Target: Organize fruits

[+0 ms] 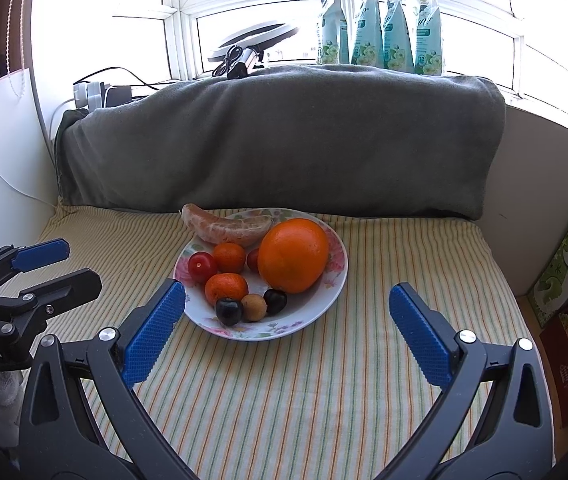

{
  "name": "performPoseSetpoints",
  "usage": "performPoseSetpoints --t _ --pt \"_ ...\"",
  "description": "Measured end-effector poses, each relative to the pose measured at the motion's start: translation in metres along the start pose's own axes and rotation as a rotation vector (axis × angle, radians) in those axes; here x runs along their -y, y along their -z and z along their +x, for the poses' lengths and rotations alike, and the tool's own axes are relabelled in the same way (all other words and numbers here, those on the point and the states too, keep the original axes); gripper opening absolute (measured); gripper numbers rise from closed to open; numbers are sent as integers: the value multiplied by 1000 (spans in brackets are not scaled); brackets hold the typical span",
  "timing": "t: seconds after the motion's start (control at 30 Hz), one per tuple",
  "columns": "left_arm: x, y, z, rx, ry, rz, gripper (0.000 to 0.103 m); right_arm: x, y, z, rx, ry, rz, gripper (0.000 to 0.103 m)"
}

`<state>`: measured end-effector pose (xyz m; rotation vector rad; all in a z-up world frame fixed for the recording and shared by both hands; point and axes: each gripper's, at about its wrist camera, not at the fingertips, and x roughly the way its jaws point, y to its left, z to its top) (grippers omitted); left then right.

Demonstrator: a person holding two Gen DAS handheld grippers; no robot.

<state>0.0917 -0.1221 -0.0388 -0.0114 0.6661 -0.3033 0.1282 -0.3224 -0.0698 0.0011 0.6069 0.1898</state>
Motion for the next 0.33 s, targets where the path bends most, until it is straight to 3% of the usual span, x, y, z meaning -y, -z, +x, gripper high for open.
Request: performPoseSetpoints --t 0.33 --pt "1 1 -2 7 -3 7 84 2 3 2 -5 4 -2 103"
